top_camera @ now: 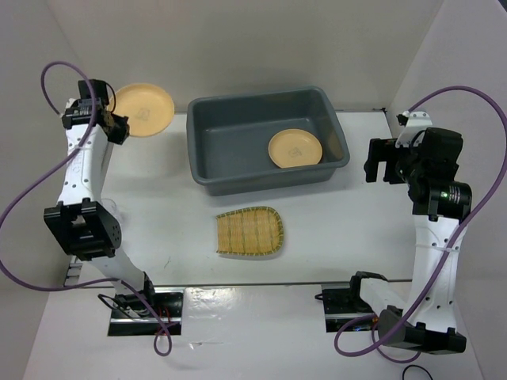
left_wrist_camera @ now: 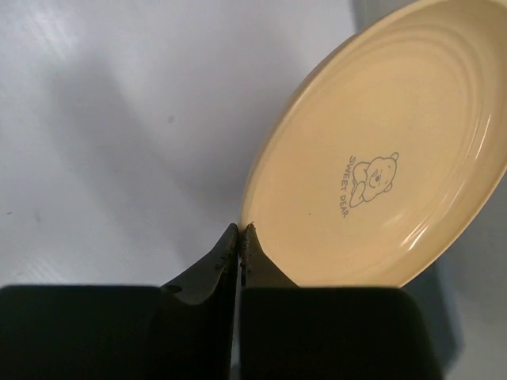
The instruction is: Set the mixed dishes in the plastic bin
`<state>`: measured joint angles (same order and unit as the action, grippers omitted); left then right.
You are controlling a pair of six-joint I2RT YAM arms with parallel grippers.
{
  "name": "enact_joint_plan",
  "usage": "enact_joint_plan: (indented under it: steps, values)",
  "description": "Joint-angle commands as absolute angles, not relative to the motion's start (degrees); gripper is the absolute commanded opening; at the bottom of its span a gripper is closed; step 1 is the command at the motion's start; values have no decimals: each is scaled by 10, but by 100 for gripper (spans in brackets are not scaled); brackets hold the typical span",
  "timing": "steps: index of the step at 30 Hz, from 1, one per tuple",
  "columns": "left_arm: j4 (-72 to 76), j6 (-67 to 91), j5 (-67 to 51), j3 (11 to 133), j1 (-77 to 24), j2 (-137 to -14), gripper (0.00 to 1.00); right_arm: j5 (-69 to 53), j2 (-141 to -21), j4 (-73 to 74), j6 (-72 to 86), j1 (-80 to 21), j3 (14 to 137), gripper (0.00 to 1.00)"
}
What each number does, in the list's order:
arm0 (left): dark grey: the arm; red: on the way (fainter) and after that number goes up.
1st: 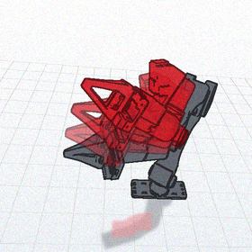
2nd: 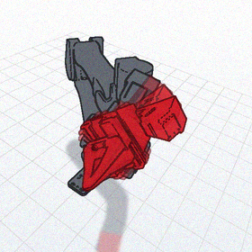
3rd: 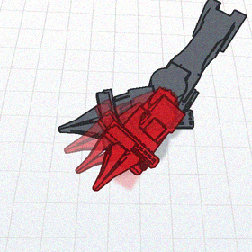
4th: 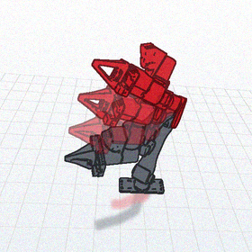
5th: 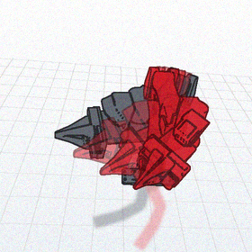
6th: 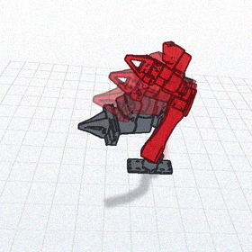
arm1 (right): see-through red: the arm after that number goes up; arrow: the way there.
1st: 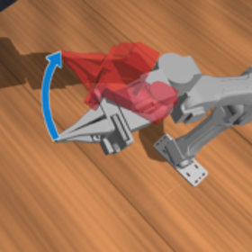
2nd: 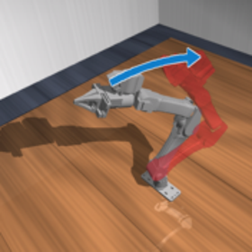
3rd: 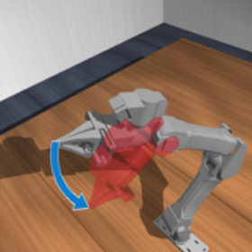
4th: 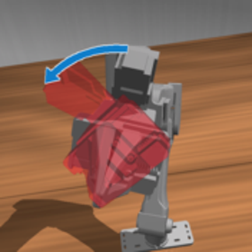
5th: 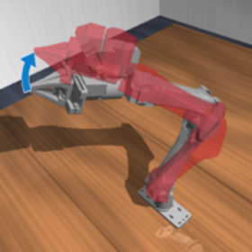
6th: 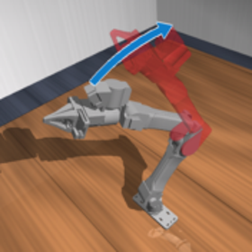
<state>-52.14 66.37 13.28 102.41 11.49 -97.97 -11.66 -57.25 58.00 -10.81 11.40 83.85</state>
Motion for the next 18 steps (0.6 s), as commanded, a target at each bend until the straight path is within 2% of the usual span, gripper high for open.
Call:
enact_joint_plan:
  steps: [1,4,10,14,15,18]
  values:
    - [-499,665,62,1083,101,-968,0,-130,-571,588,-113,110,831,98]
    - [-487,659,-4,1130,63,-993,0,-130,-571,588,-113,110,825,98]
    - [-499,629,1,1255,-70,-1083,0,-130,-566,588,-113,110,820,98]
    - [-584,600,19,1435,-145,-1232,0,-130,-566,588,-113,110,820,98]
    - [-641,592,19,1554,-157,-1269,0,-130,-566,588,-113,110,815,98]
    - [-730,598,-8,1793,-198,-1428,0,-130,-561,588,-113,110,815,98]
